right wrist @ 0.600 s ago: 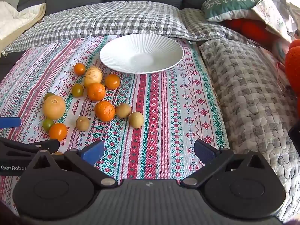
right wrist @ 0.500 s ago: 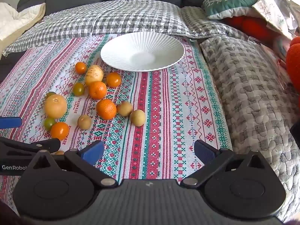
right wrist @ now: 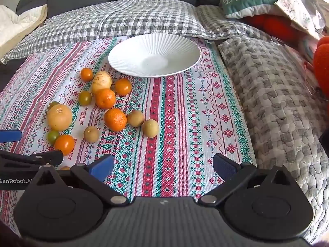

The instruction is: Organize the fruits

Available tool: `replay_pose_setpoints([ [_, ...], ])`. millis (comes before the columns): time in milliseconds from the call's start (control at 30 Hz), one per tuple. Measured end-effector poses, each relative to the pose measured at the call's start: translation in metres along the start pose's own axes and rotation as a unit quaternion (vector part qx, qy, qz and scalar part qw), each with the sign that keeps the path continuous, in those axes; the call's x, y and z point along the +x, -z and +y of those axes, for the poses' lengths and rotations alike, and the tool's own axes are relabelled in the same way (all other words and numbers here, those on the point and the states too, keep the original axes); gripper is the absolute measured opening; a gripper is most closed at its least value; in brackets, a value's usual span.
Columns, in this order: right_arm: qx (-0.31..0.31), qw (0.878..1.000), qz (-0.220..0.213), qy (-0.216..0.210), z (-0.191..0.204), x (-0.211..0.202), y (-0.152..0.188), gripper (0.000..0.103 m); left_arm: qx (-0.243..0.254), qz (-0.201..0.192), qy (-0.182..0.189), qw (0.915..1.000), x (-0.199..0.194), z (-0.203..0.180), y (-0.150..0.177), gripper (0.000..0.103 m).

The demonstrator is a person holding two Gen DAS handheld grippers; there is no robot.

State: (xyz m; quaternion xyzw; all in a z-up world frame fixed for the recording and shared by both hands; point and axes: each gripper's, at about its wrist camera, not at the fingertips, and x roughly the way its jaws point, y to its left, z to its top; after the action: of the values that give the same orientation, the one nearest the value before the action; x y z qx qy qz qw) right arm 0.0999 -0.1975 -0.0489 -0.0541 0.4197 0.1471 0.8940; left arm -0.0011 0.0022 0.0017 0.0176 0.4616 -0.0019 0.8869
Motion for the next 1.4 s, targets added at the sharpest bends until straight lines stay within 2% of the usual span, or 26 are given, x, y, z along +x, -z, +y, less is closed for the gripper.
replay_pose_setpoints([
  [433,0.007,1.0,0.01,-0.01,-0.001,0.0024,-0.0001,0.103,-0.004,0.0,-0.004,1.0,0.0012,0.0022,-0.0009,0.097],
  [1400,0.001,1.0,0.005,-0.003,0.0012,0.0035,0.0002,0.103,-0.003,-0.003,-0.005,1.0,0.0015,0.0042,0.0009,0.097],
])
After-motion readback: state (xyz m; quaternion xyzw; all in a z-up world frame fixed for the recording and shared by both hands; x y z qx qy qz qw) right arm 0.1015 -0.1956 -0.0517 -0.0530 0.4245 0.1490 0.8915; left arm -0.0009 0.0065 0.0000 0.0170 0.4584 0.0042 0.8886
